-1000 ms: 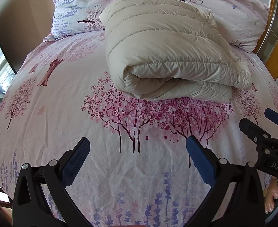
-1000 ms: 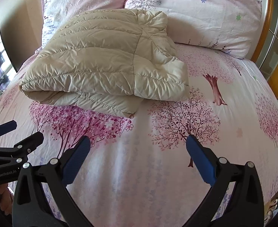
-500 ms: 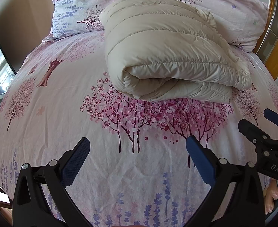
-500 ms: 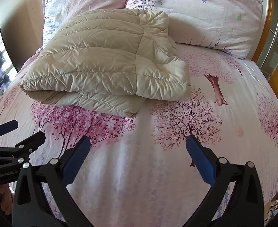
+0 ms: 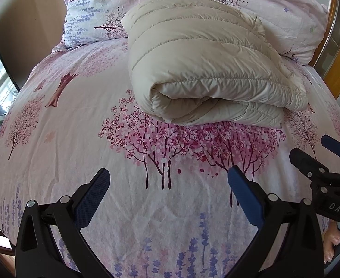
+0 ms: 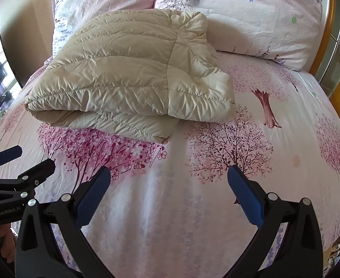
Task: Fold large clothes
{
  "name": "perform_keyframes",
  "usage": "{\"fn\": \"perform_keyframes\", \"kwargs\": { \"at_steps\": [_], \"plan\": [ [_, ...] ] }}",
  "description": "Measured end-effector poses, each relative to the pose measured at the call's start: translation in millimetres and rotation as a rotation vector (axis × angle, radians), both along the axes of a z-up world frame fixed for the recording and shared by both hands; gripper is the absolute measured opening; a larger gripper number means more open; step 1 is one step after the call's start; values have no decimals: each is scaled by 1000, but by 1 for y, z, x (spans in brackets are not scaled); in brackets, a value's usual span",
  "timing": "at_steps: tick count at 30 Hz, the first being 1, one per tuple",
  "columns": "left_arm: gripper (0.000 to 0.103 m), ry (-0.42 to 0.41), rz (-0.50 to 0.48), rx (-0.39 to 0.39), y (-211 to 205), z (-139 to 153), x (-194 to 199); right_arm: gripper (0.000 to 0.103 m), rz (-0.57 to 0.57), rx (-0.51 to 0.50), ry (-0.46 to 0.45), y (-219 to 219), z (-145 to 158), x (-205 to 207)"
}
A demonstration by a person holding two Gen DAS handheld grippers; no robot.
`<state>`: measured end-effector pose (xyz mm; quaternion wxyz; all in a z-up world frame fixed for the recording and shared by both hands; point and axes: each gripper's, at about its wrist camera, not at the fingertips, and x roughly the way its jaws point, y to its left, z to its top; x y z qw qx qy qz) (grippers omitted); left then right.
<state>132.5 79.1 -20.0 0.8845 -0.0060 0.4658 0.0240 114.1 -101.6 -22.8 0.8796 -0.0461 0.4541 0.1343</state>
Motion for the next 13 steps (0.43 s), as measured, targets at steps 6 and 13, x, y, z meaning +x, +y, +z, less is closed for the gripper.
{"fn": "perform_keyframes", "kwargs": {
  "at_steps": [6,13],
  "plan": [
    [102,-3,-5,8,-1,0,0,101,-1,-1,-1,0,0,0],
    [102,8,-4,2,-1,-1,0,101,-1,1,4,1,0,0]
  ]
}}
